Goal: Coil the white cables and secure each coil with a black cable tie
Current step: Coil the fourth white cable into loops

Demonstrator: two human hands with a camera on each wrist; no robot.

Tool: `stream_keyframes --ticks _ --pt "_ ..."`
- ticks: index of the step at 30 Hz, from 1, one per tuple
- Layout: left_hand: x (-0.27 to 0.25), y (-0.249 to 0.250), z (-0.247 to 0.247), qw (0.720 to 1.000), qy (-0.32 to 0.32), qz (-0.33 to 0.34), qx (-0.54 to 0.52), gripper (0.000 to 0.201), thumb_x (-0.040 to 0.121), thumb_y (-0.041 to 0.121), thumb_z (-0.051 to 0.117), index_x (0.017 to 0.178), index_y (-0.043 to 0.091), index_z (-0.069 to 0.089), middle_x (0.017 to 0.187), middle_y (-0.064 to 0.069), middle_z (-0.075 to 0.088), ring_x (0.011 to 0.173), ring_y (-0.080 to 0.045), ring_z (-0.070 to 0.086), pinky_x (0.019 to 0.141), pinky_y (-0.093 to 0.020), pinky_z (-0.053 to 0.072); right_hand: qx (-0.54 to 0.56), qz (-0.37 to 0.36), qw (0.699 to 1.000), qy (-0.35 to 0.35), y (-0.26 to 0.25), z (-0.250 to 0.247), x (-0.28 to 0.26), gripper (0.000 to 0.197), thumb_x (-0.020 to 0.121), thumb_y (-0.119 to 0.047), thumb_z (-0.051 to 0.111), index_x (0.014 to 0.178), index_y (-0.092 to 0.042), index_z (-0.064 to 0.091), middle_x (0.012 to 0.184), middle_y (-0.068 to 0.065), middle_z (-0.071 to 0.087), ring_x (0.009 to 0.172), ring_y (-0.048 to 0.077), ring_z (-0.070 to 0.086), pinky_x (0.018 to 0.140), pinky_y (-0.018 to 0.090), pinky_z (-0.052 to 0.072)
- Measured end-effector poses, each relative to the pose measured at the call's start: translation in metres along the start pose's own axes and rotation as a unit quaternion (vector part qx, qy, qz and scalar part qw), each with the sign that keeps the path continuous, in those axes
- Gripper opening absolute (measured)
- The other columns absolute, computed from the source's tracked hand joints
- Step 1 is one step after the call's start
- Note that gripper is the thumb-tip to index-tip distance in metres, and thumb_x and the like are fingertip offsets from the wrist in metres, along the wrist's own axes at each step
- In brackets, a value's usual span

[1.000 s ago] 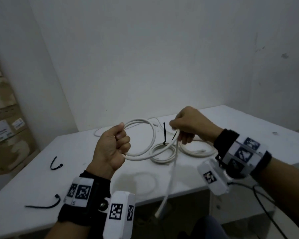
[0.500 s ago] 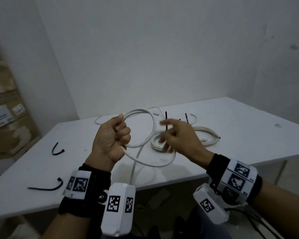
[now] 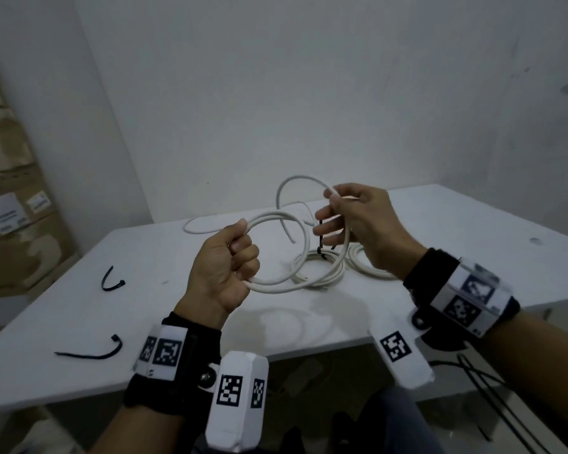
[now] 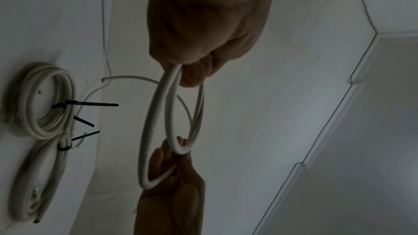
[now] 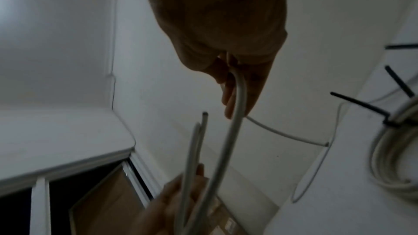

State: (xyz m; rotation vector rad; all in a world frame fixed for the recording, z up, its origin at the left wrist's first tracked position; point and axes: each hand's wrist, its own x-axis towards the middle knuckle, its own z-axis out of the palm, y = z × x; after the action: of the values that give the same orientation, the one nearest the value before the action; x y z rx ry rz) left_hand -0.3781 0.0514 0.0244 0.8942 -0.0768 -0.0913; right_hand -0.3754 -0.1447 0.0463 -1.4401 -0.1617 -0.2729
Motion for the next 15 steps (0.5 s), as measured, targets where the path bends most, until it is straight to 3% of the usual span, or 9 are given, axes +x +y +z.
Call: stream_keyframes --ticks 8,15 --pt "0.004 -0.008 -0.004 0.996 -0.014 -0.001 0.09 0.036 0.093 0.013 0.049 0.063 0.019 0.031 0.049 0.007 0.025 0.033 -0.003 0.019 0.03 -0.016 0.012 -0.013 -0.015 0.996 -0.084 0.004 -0.01 0.002 0.014 0.094 -0.016 0.055 0.099 -0.01 0.066 0.079 0.009 0.065 0.066 0.021 0.066 0.056 0.032 0.054" --pt "0.009 -0.011 0.002 0.996 0.004 0.006 0.094 0.035 0.093 0.01 0.05 0.065 0.02 0.032 0.048 0.007 0.026 0.033 -0.003 0.019 0.03 -0.013 0.013 -0.047 -0.016 0.991 -0.126 -0.004 -0.011 0.011 0.023 0.094 -0.02 0.055 0.112 -0.009 0.065 0.088 0.014 0.07 0.061 0.025 0.069 0.05 0.033 0.056"
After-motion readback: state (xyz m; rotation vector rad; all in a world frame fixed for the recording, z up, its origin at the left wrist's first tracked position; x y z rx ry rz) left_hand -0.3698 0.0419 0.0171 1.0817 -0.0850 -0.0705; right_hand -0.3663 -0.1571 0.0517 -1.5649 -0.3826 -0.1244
